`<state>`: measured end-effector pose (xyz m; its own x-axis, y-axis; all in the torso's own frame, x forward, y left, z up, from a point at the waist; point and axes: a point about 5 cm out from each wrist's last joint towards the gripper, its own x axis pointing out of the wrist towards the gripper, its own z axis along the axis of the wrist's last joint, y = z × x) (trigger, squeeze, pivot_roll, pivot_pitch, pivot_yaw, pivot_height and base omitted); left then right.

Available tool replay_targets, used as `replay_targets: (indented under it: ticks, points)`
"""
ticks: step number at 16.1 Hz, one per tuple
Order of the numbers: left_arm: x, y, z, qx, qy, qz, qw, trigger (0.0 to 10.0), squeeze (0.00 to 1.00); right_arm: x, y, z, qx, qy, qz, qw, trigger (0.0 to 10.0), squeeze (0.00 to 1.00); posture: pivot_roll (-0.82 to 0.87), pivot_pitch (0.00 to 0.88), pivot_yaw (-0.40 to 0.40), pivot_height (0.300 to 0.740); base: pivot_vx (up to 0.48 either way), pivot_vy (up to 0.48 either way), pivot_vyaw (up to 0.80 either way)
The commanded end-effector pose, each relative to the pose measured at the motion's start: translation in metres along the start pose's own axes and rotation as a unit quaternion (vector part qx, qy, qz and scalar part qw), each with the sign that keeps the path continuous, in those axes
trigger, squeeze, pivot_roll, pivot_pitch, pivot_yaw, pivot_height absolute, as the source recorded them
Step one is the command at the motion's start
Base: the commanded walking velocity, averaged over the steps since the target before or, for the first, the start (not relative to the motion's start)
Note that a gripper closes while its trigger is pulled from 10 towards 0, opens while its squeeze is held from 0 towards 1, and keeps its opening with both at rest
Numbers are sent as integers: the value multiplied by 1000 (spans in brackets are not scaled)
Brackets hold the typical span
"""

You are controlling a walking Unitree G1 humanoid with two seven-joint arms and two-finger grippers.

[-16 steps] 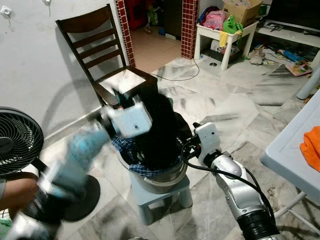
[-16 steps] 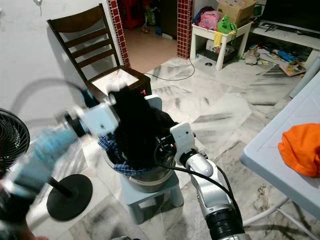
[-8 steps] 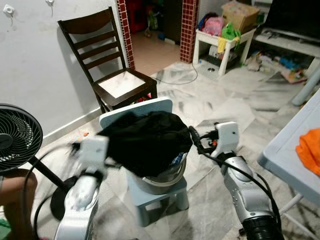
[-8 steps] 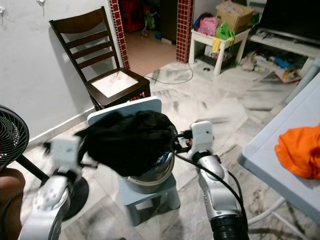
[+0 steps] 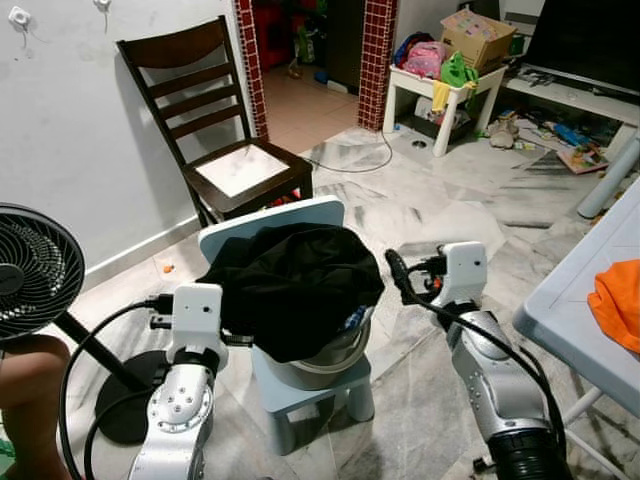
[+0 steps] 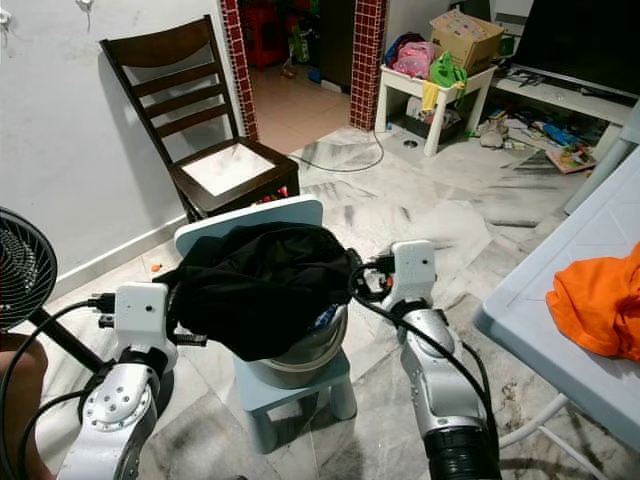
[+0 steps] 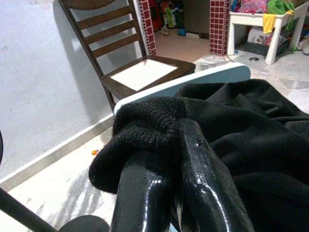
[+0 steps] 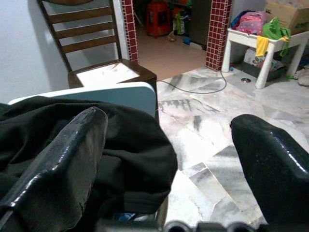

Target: Hang hanger

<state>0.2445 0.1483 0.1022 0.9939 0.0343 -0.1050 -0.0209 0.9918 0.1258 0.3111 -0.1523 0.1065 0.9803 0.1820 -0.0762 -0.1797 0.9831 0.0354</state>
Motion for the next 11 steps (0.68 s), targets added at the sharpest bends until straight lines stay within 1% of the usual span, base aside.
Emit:
replay_targets:
  ticks: [1, 7, 9, 11]
  points:
    - [3, 1, 3, 11, -3, 6, 1000, 10000, 0, -1, -1, 3, 4, -3, -5, 1000, 10000, 0, -22, 0, 44, 740, -255, 0, 0]
    - [5, -4, 3, 12, -3, -6, 1000, 10000, 0, 0, -2, 4, 4, -2, -8, 1000, 10000, 0, -29, 0, 53, 740, -284, 0, 0]
    - [7, -4, 6, 11, -7, -1, 1000, 10000, 0, 1, -1, 5, 1, -4, -5, 1000, 10000, 0, -45, 0, 53, 740, -324, 0, 0]
    - [6, -1, 2, 9, 2, 0, 1000, 10000, 0, 0, 0, 5, 1, -5, -7, 1000, 10000, 0, -53, 0, 68, 740, -326, 0, 0]
